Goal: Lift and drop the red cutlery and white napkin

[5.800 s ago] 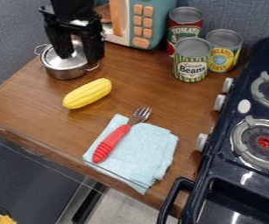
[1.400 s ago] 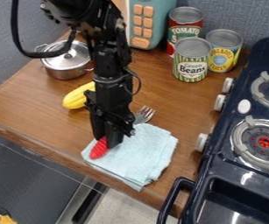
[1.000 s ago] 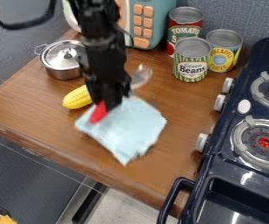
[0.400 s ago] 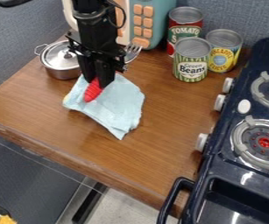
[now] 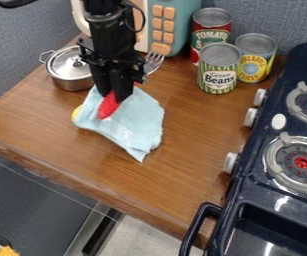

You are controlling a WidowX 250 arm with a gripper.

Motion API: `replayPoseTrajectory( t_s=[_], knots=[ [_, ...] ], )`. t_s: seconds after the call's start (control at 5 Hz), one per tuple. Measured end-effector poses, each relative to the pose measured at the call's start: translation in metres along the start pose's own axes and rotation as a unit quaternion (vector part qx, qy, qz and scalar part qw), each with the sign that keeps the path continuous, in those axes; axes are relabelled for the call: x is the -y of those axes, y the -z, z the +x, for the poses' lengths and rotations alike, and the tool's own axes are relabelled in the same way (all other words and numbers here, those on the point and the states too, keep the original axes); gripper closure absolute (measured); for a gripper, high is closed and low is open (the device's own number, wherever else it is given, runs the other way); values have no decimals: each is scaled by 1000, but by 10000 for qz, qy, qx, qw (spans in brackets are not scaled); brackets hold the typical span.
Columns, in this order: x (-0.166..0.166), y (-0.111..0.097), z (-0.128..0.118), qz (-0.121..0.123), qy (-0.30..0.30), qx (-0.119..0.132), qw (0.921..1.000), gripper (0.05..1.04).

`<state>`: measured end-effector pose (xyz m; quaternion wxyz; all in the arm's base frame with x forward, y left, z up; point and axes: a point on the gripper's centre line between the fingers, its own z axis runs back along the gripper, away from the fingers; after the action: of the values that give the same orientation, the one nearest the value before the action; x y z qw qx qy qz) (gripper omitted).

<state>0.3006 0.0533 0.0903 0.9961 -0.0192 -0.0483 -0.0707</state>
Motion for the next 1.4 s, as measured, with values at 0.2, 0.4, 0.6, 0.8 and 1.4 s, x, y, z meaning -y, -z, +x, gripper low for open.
replayPoseTrajectory(
  t_s=[0.2, 0.4, 0.6, 0.8, 1.4],
  knots=[
    [-8, -11, 5, -160, -210, 136, 9996, 721],
    [-9, -20, 12, -187, -210, 233, 9993, 721],
    [-7, -57, 20, -247, -224, 828, 9960, 721],
    [-15, -70, 21, -158, -355, 1041, 9938, 721],
    [-20, -75, 24, 147, -347, 1037, 9939, 721]
  ],
)
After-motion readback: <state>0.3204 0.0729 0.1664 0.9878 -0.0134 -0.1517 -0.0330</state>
